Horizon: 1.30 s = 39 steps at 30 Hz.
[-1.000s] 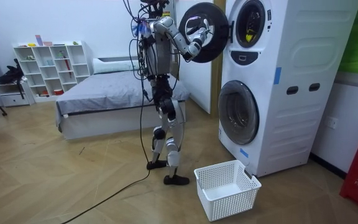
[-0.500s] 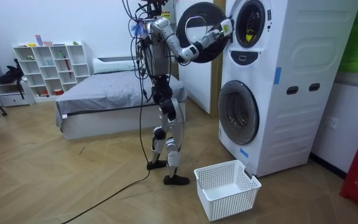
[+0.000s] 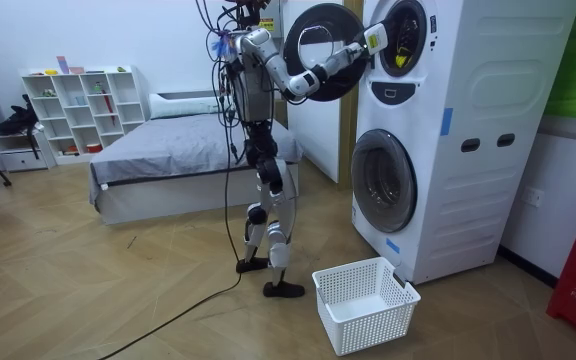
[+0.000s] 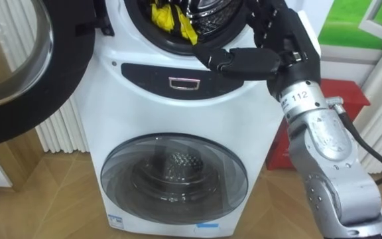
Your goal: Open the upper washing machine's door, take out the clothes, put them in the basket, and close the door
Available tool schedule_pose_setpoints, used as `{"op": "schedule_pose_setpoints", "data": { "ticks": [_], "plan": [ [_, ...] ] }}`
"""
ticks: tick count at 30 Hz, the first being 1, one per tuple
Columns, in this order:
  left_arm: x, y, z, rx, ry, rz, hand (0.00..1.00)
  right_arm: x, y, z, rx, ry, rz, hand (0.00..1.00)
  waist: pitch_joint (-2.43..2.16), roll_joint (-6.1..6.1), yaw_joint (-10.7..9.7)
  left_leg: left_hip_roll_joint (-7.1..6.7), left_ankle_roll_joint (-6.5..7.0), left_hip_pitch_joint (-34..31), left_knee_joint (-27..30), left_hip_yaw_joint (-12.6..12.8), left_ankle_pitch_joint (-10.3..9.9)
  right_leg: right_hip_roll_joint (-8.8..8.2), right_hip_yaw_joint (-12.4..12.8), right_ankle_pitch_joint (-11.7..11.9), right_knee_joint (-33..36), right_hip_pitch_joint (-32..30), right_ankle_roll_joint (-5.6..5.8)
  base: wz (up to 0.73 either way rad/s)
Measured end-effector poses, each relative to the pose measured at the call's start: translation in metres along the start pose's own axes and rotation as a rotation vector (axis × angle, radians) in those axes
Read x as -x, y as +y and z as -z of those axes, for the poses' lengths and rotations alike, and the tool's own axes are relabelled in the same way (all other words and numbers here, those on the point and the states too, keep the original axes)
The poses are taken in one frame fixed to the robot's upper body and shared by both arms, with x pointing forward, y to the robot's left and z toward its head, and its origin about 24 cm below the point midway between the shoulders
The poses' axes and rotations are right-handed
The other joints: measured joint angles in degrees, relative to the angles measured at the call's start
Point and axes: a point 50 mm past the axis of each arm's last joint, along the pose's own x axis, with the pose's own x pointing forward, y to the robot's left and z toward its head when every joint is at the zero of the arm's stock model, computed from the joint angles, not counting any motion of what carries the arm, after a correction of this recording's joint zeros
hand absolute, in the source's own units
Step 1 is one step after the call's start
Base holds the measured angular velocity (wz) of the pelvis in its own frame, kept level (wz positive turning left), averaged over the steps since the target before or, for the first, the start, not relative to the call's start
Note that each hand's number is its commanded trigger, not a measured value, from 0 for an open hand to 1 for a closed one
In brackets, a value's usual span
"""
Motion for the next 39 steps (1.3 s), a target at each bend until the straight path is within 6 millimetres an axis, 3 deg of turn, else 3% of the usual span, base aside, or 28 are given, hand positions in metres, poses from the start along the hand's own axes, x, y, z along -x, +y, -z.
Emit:
{"op": "schedule_pose_setpoints", "data": {
  "ticks": [9, 12, 13, 14, 15, 17, 19, 21, 22, 23, 24, 25, 26, 28, 30, 32, 34, 36, 39],
  "plan": [
    [0.000, 0.000, 0.001, -0.003, 0.004, -0.001, 0.00, 0.000, -0.003, 0.016, 0.018, 0.067, 0.013, 0.00, 0.00, -0.47, 0.71, 0.06, -0.01, 0.60, 0.43, 0.25, 0.00, 0.09, 0.34, -0.12, 0.11, 0.73, -0.05, 0.00],
    [-0.001, 0.003, -0.001, 0.000, -0.004, -0.009, 0.00, 0.000, -0.002, 0.021, 0.033, 0.087, 0.001, 0.00, 0.64, -1.27, 1.45, 0.20, -0.60, -0.15, 3.22, 1.21, -0.59, -0.24, 0.71, -2.76, 3.39, -0.12, -0.53, 0.06],
    [-0.002, 0.007, -0.001, -0.002, -0.005, -0.015, 0.00, 0.000, -0.002, 0.023, 0.049, 0.092, -0.001, 0.00, 0.77, -1.85, 1.77, 0.36, -1.16, -1.65, 6.75, 1.71, -1.39, -0.20, 1.54, -4.76, 5.16, -0.62, -0.59, 0.31],
    [-0.003, 0.010, 0.000, -0.017, -0.003, -0.022, 0.00, 0.002, -0.001, 0.028, 0.060, 0.111, -0.001, 0.00, 0.77, -2.90, 1.73, 0.40, -1.61, -3.40, 12.12, 1.72, -1.70, -0.08, 2.66, -5.87, 6.12, -0.54, -1.07, 0.39],
    [-0.003, 0.010, 0.002, -0.026, -0.001, -0.021, 0.00, 0.002, -0.001, 0.032, 0.069, 0.126, -0.004, 0.00, 0.78, -3.10, 1.76, 0.52, -1.64, -4.11, 14.96, 1.73, -1.72, 0.03, 3.12, -6.22, 6.28, -0.35, -1.43, 0.33],
    [-0.001, 0.004, 0.007, -0.032, 0.009, -0.004, 0.00, 0.003, 0.004, 0.040, 0.099, 0.157, -0.026, 0.00, 1.04, -2.16, 3.44, 2.29, -1.62, -9.22, 28.16, 1.49, -1.60, 1.19, 4.78, -7.21, 7.43, 1.91, -3.33, 0.01],
    [0.001, 0.000, 0.011, -0.030, 0.019, 0.010, 0.00, 0.005, 0.008, 0.043, 0.089, 0.166, -0.038, 0.00, 1.04, -1.77, 3.47, 1.98, -0.94, -14.26, 30.71, 0.87, -2.58, 2.34, 6.39, -8.44, 7.89, 2.29, -3.57, 0.24],
    [0.002, -0.002, 0.010, -0.029, 0.022, 0.018, 0.00, 0.007, 0.008, 0.053, 0.080, 0.208, -0.043, 0.00, 1.03, -1.87, 4.03, 0.40, -1.00, -18.91, 27.87, 1.51, -2.47, 2.74, 7.98, -8.85, 7.97, 2.87, -3.93, 0.08],
    [0.002, -0.003, 0.011, -0.029, 0.023, 0.020, 0.00, 0.009, 0.006, 0.061, 0.068, 0.244, -0.045, 0.00, 1.03, -1.88, 5.66, -0.75, -1.34, -20.45, 22.06, 1.67, -1.33, 2.75, 8.88, -9.10, 7.79, 3.38, -4.07, -0.39],
    [0.002, -0.002, 0.013, -0.026, 0.029, 0.019, 0.00, 0.010, 0.005, 0.065, 0.046, 0.266, -0.045, 0.00, 0.88, -2.06, 6.13, -1.12, -0.96, -21.52, 15.72, 1.90, 2.19, 2.78, 9.10, -9.69, 7.94, 3.72, -4.18, -0.42],
    [0.002, -0.002, 0.015, -0.026, 0.035, 0.018, 0.00, 0.011, 0.005, 0.067, 0.040, 0.273, -0.046, 0.00, 0.95, -2.03, 6.42, -1.06, -0.94, -21.83, 13.61, 1.93, 4.41, 2.79, 9.50, -9.92, 7.90, 3.99, -4.15, -0.41],
    [0.003, -0.003, 0.022, -0.031, 0.051, 0.020, 0.00, 0.013, 0.007, 0.070, 0.043, 0.286, -0.056, 0.00, 0.55, -2.63, 6.62, -1.11, -0.95, -21.18, 10.02, 1.99, 8.56, 2.73, 10.38, -10.24, 7.72, 4.68, -4.16, -0.34],
    [0.003, -0.003, 0.025, -0.034, 0.058, 0.022, 0.00, 0.013, 0.008, 0.071, 0.043, 0.290, -0.055, 0.00, 0.43, -3.17, 6.24, -1.46, 0.05, -20.25, 8.03, 2.31, 11.34, 2.70, 10.99, -10.15, 7.59, 4.97, -4.03, -0.23],
    [0.004, -0.004, 0.024, -0.030, 0.046, 0.026, 0.00, 0.014, 0.007, 0.072, 0.048, 0.296, -0.050, 0.00, 0.34, -3.69, 6.04, -1.76, 1.22, -18.81, 7.53, 3.00, 12.95, 2.34, 11.45, -10.43, 6.48, 5.63, -3.79, -0.19],
    [0.004, -0.004, 0.024, -0.025, 0.049, 0.026, 0.00, 0.017, 0.010, 0.071, 0.049, 0.278, -0.056, 0.00, -0.02, -4.41, 6.00, -2.38, 1.68, -18.02, 7.55, 4.09, 12.22, 1.40, 11.61, -10.65, 4.74, 6.72, -3.41, -0.24],
    [0.004, -0.004, 0.026, -0.020, 0.053, 0.025, 0.00, 0.018, 0.007, 0.067, 0.061, 0.256, -0.050, 0.00, 0.14, -4.57, 4.25, -2.92, 1.83, -17.09, 8.05, 4.82, 10.41, 0.52, 11.45, -10.96, 3.46, 8.70, -3.13, -0.17],
    [0.002, 0.000, 0.019, -0.011, 0.033, 0.012, 0.00, 0.017, 0.006, 0.065, 0.061, 0.242, -0.037, 0.00, 0.28, -4.47, 4.04, -3.23, 1.77, -16.67, 9.08, 4.78, 8.81, 0.10, 11.83, -11.40, 2.88, 9.75, -2.71, -0.05],
    [0.001, 0.001, 0.016, -0.009, 0.026, 0.010, 0.00, 0.017, 0.007, 0.061, 0.063, 0.225, -0.032, 0.00, 0.20, -4.90, 2.96, -4.41, 2.07, -16.56, 9.39, 4.89, 7.84, -0.67, 11.85, -12.45, 3.15, 10.22, -2.33, 0.02],
    [-0.001, 0.002, 0.001, 0.005, -0.009, 0.005, 0.00, 0.020, 0.002, 0.054, 0.066, 0.191, -0.016, 0.00, 0.18, -4.82, 1.77, -5.99, 3.10, -16.44, 10.15, 5.07, 6.37, -2.30, 11.25, -14.33, 5.48, 10.38, -0.74, 0.11]
  ]
}}
